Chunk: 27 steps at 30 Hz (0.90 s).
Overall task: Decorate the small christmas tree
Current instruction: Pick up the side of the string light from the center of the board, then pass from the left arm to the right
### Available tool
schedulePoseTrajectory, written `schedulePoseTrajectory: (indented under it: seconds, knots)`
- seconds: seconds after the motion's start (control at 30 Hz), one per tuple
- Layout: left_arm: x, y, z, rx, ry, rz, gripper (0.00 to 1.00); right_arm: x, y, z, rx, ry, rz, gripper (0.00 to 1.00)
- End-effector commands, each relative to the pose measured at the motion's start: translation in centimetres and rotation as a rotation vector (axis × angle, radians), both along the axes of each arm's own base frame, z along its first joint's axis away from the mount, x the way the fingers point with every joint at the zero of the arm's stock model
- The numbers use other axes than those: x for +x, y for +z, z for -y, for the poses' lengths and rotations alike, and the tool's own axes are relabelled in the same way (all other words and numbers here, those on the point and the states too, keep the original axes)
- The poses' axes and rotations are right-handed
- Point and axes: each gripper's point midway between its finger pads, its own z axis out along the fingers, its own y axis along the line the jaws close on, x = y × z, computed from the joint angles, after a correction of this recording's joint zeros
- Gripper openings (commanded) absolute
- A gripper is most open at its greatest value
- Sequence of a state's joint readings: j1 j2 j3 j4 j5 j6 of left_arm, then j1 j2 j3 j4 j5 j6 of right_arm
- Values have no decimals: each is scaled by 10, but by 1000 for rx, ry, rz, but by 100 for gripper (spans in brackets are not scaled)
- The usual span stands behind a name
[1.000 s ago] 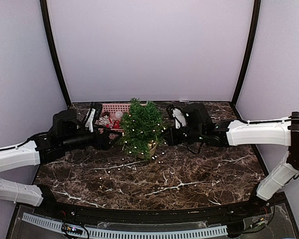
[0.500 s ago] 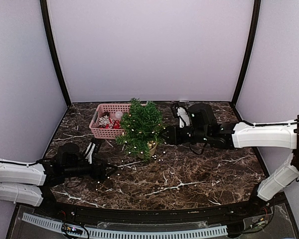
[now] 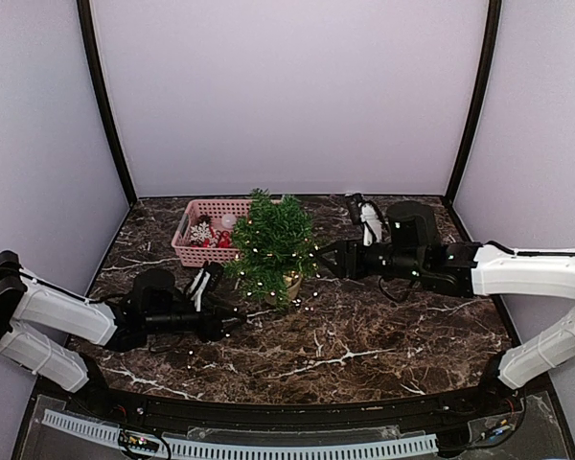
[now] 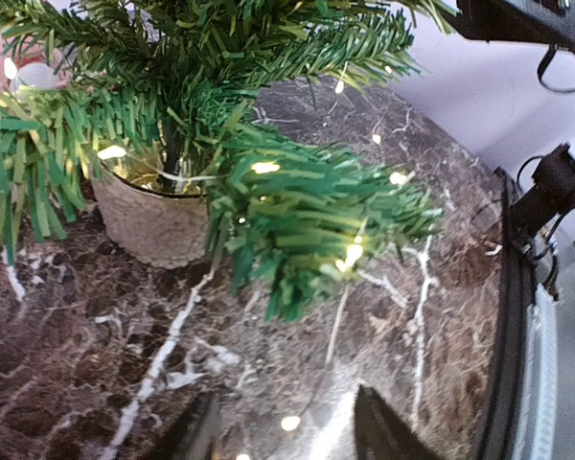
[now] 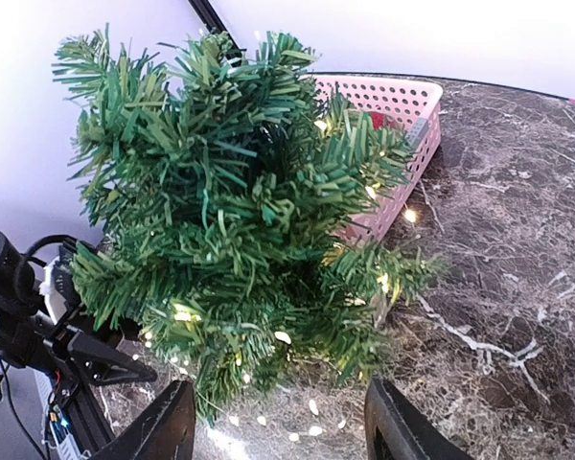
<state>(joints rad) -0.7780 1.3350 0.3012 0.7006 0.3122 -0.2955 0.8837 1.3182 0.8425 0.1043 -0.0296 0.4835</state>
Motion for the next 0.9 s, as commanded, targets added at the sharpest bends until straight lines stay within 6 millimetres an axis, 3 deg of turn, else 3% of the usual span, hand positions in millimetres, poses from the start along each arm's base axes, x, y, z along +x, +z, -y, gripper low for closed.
schedulePoseTrajectory:
  seconds: [0.0, 0.07, 0.13, 0.23, 0.27, 0.3, 0.43, 0.63, 0.77, 0.87]
  knots:
    - [2, 25, 16, -19, -12, 96, 24, -9, 10, 6, 37, 14, 44, 61]
    - [-5, 23, 22, 8, -31, 73, 8, -13, 10, 11, 41, 14, 51, 61]
    - [-16, 23, 28, 26, -53, 51, 1, -19, 10, 15, 41, 25, 59, 61]
    - [-33, 29, 33, 29, -77, -3, 0, -30, 10, 17, 20, 49, 82, 59]
    - [-40, 43, 40, -1, -93, -4, 0, -36, 10, 15, 13, 67, 89, 58]
    - [-45, 46, 41, 6, -104, -20, 0, -44, 10, 12, 9, 93, 96, 58]
    - [-62, 103, 63, -105, -164, -54, 0, -79, 10, -3, 30, 193, 94, 58]
    - [-61, 149, 94, -223, -168, -138, 0, -134, 24, -31, 205, 288, 108, 74]
    - [-62, 168, 115, -284, -198, -151, 0, -142, 19, -40, 277, 264, 103, 78]
    - [-64, 177, 126, -316, -223, -145, 0, -143, 15, -50, 301, 264, 103, 75]
